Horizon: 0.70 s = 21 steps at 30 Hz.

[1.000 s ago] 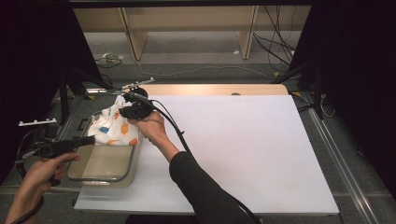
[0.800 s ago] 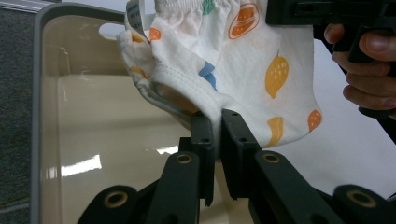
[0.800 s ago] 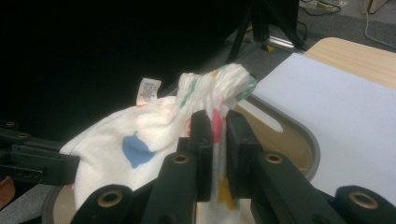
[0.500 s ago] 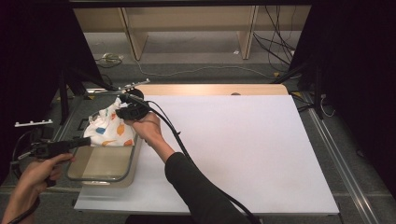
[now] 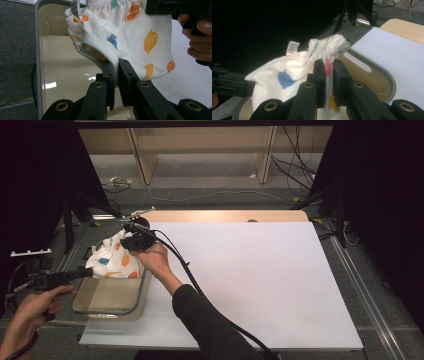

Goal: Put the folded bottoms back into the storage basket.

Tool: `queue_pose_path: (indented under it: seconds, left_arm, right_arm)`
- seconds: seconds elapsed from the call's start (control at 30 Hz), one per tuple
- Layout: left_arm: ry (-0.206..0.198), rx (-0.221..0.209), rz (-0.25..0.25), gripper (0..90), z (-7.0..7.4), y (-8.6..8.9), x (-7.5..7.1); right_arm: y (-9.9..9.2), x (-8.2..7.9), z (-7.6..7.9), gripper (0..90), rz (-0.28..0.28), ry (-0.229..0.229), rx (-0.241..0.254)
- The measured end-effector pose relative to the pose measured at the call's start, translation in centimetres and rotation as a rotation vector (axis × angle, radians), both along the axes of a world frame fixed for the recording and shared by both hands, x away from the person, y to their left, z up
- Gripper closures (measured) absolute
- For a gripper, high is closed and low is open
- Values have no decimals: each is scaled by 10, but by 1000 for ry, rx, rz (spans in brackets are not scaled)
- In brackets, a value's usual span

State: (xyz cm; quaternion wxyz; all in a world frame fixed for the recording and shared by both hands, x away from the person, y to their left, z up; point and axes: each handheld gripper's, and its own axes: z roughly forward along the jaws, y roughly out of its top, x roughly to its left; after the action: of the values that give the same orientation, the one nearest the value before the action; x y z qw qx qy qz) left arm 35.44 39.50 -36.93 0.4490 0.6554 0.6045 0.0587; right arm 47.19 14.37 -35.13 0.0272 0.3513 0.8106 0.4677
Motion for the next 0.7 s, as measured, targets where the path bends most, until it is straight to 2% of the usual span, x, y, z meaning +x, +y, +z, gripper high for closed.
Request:
queue_pose_path:
  seconds: [0.7]
  left_arm:
    - [19,17,4,832,-4,7,1]
  right_arm:
    - [10,-2,-10,822,3,13,-16]
